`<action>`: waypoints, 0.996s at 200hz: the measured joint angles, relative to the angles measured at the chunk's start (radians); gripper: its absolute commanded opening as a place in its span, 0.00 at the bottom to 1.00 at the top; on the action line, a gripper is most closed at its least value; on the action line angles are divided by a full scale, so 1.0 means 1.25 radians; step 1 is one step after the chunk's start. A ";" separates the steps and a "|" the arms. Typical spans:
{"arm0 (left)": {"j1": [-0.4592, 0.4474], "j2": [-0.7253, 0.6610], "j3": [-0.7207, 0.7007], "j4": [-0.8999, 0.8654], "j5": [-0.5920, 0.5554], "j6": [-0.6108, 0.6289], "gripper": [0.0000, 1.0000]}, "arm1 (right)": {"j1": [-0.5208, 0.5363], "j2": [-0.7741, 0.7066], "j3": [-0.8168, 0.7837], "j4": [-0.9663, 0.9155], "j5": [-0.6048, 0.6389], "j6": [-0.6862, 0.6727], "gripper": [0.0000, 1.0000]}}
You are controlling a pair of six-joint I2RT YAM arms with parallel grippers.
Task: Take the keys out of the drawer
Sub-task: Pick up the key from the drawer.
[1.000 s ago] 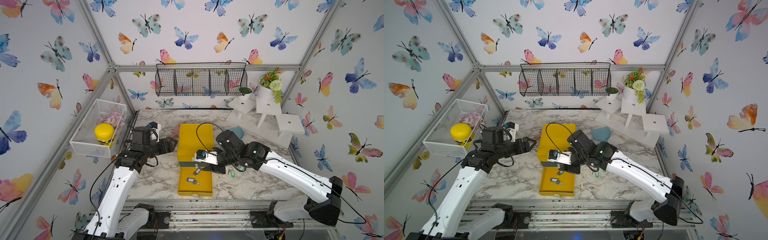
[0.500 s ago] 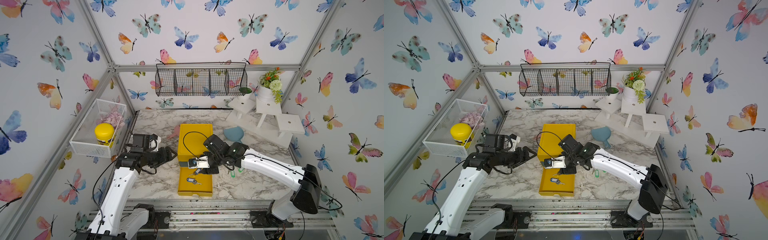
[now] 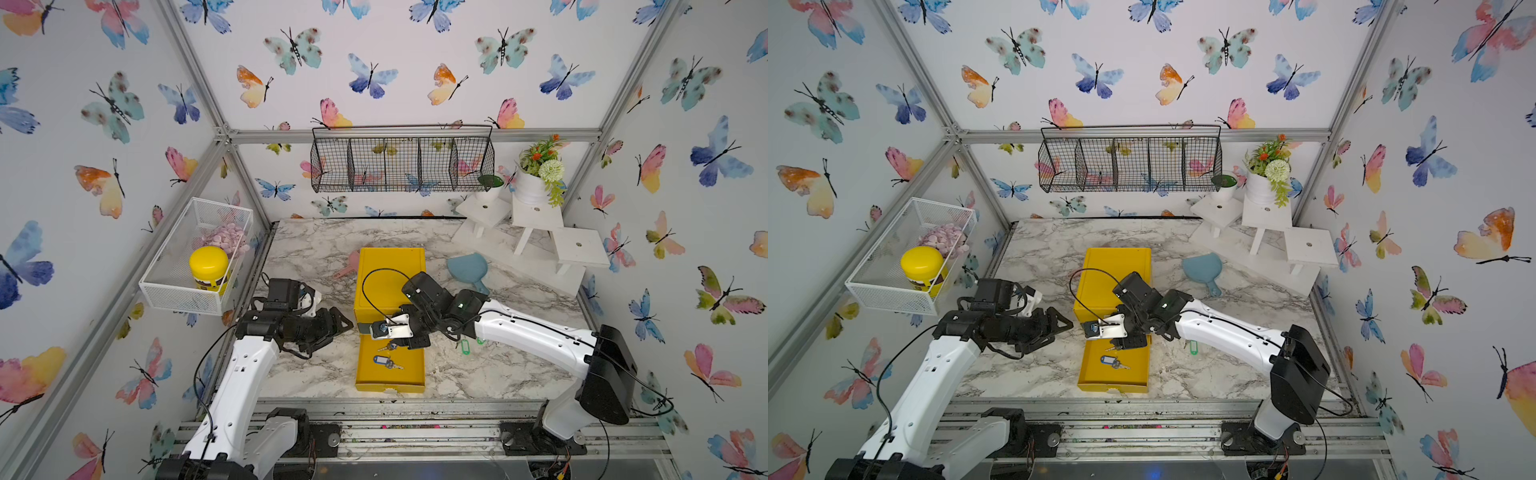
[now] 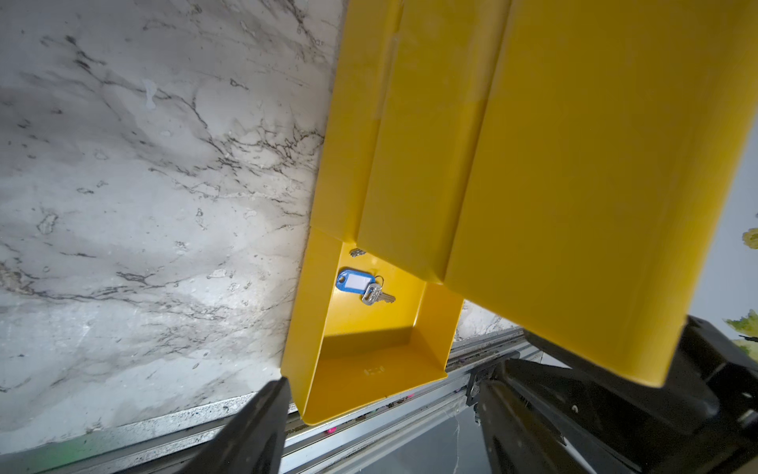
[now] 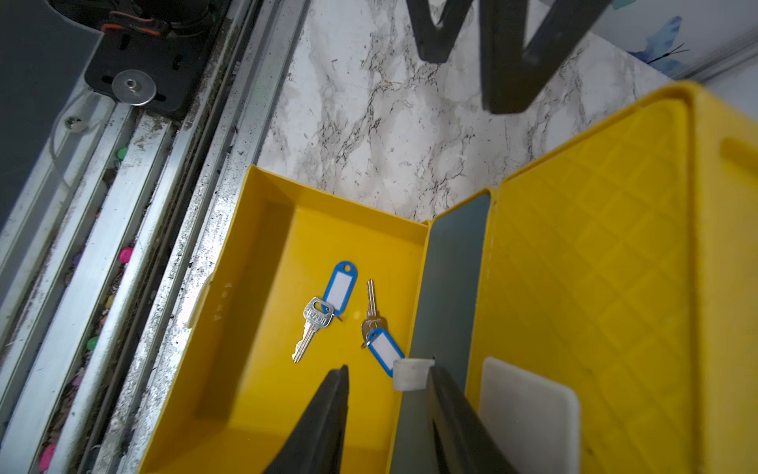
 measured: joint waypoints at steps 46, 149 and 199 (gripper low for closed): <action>0.000 -0.001 0.000 0.000 0.002 0.002 0.78 | 0.000 -0.004 0.000 0.002 -0.015 -0.008 0.39; 0.000 0.031 -0.008 -0.002 0.014 0.021 0.76 | 0.064 -0.038 -0.008 -0.013 -0.020 -0.062 0.38; 0.000 0.038 -0.024 -0.008 0.017 0.027 0.76 | 0.068 -0.016 -0.089 0.042 0.005 -0.067 0.34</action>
